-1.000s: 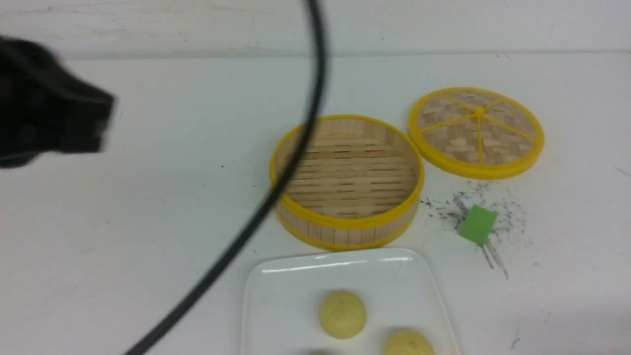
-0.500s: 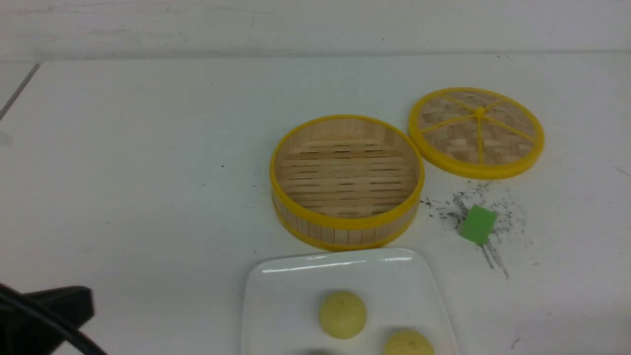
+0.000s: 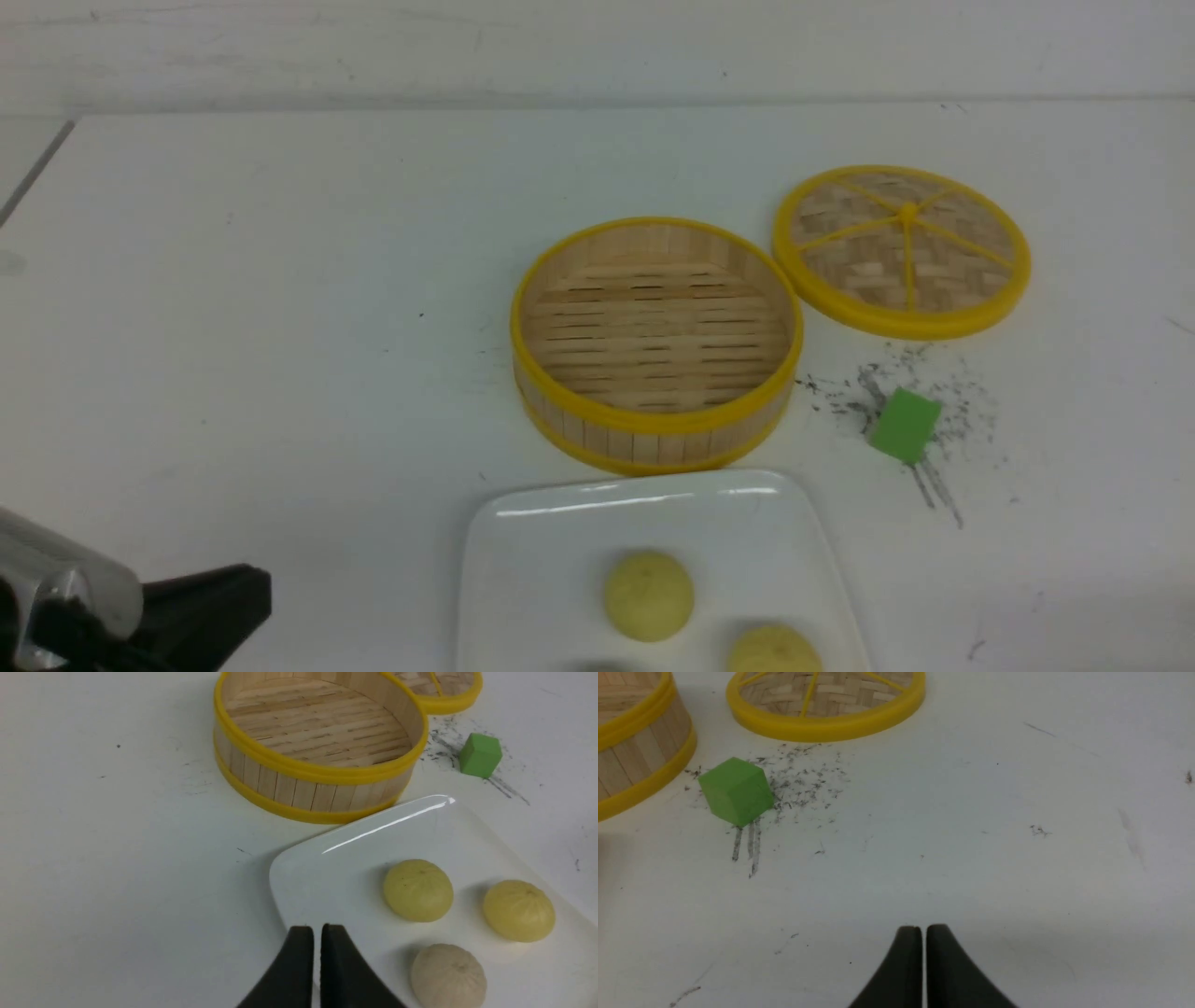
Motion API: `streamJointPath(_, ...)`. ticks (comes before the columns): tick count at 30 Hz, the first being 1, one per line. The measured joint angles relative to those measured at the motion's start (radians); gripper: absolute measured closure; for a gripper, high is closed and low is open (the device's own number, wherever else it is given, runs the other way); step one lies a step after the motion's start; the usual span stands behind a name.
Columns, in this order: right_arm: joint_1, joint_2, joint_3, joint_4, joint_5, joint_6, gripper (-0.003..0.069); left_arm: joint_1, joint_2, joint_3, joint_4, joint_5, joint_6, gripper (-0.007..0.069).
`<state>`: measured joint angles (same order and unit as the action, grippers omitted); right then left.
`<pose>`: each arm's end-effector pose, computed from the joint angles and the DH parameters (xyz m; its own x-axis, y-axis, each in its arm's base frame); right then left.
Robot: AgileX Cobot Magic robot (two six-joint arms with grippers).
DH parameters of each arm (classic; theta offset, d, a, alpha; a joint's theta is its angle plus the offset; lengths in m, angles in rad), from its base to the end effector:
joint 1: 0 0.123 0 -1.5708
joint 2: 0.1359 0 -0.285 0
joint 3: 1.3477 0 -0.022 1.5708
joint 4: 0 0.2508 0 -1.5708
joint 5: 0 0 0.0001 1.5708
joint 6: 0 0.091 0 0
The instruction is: Put the steamed buns into the plate on the white tablecloth.
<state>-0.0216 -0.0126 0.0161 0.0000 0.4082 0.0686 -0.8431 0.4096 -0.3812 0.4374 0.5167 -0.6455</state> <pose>0.0515 -0.0011 0.1718 -0.3165 0.0754 -0.9456 0.0434 0.9969 0.0650 0.0720 -0.0521 0.2715 -0.4147 0.0886 -0.9056 0.5137 0.8443 -0.1527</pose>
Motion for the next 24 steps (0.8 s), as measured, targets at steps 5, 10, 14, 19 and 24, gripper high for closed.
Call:
streamJointPath(5,0.0,0.0,0.0,0.0,0.0,0.0,0.061,0.007,0.0,0.029,-0.044,-0.004,0.032,0.0571)
streamJointPath(10,0.0,0.0,0.0,0.0,0.0,0.0,0.06,0.129,-0.023,0.135,-0.218,-0.106,0.191,0.057)
streamJointPath(14,0.0,0.0,0.0,0.0,0.0,0.0,0.0599,0.317,-0.09,0.241,-0.346,-0.251,0.375,0.0564)
streamJointPath(19,0.0,0.0,0.0,0.0,0.0,0.0,0.0594,0.531,-0.19,0.354,-0.362,-0.311,0.452,0.0556)
streamJointPath(24,0.0,0.0,0.0,0.0,0.0,0.0,0.0585,0.708,-0.355,0.408,-0.333,-0.247,0.457,0.0553)
